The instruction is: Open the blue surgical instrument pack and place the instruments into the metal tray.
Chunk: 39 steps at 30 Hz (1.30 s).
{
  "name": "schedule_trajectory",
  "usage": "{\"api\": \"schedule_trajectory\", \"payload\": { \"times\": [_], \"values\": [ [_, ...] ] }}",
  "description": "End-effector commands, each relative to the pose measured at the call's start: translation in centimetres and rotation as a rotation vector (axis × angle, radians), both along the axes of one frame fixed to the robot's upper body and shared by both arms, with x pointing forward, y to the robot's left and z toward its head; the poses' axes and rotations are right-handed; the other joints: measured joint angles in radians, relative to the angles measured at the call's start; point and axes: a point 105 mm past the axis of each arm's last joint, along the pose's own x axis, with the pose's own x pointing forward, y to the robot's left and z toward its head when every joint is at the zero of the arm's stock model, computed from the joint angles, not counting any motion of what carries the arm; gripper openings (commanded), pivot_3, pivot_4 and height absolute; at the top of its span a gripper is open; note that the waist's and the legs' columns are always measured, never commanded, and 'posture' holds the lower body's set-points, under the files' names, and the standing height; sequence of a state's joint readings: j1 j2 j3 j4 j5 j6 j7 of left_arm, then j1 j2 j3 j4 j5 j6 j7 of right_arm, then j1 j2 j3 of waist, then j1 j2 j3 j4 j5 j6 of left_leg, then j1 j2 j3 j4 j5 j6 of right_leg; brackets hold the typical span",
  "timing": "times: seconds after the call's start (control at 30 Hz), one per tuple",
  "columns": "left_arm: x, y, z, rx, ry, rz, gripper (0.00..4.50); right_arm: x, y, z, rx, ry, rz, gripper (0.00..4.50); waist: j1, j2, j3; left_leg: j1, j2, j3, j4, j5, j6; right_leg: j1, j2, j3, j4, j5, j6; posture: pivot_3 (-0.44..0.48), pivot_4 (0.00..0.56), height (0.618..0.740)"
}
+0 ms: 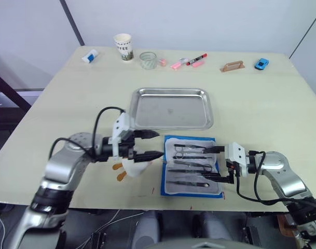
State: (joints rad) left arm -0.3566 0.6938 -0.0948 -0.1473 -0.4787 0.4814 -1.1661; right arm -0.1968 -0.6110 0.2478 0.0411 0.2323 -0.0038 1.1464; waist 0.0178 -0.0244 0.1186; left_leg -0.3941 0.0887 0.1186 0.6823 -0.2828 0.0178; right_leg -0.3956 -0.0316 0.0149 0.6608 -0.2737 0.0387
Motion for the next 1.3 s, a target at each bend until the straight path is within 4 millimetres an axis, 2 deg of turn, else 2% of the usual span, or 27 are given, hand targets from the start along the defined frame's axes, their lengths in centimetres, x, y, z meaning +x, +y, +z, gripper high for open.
{"api": "schedule_trajectory", "payload": {
  "times": [0.03,0.2,0.23,0.3,0.8,0.93,1.3],
  "values": [
    [0.5,-1.1,-0.2,0.047,-0.071,-0.051,3.46,-0.7,-0.7,-2.5,-0.077,0.084,-0.034,4.50,-0.002,0.000,0.000,0.000,0.000,0.000,0.000,0.000,0.000,0.000,0.000,0.001,0.000,0.000,0.000,0.000,0.150,0.740],
    [1.5,-2.2,-1.4,0.094,-0.094,-0.098,3.46,-0.8,-0.4,-2.2,-0.069,0.076,-0.041,4.50,-0.004,0.000,0.000,0.000,0.000,0.000,0.000,0.000,0.000,0.000,0.001,0.001,0.000,0.000,0.000,0.000,0.150,0.740],
    [1.7,-2.4,-1.5,0.096,-0.097,-0.102,2.91,-0.8,-0.4,-2.2,-0.068,0.076,-0.042,4.50,-0.004,0.000,0.000,0.000,0.000,0.000,0.000,0.000,0.000,0.000,0.001,0.001,0.000,0.000,0.000,0.000,0.150,0.740],
    [2.2,-2.6,-1.8,0.107,-0.101,-0.107,2.25,-0.8,-0.4,-2.3,-0.068,0.076,-0.047,4.50,-0.004,0.000,0.000,0.000,0.000,0.000,0.000,0.000,0.000,0.000,0.001,0.001,0.000,0.000,0.000,0.000,0.150,0.740],
    [4.0,-4.1,-3.4,0.181,-0.136,-0.152,2.25,-1.0,-0.3,-2.4,-0.071,0.081,-0.055,4.50,-0.004,0.000,0.000,0.000,0.000,0.000,0.000,0.000,0.000,0.000,0.001,0.001,0.000,0.000,0.000,0.000,0.150,0.740],
    [4.2,-4.4,-3.4,0.180,-0.135,-0.148,1.08,-1.1,-0.4,-2.4,-0.072,0.084,-0.055,4.50,-0.004,0.000,0.000,0.000,0.000,0.000,0.000,0.000,0.000,0.000,0.001,0.001,0.000,0.000,0.000,0.000,0.150,0.740],
    [4.0,-4.4,-4.0,0.224,-0.156,-0.171,1.08,-1.3,-0.6,-2.5,-0.076,0.089,-0.061,4.50,-0.003,0.000,0.000,0.000,0.000,0.000,0.000,0.000,0.000,0.000,0.001,0.001,0.000,0.000,0.000,0.000,0.150,0.740]
  ]
}}
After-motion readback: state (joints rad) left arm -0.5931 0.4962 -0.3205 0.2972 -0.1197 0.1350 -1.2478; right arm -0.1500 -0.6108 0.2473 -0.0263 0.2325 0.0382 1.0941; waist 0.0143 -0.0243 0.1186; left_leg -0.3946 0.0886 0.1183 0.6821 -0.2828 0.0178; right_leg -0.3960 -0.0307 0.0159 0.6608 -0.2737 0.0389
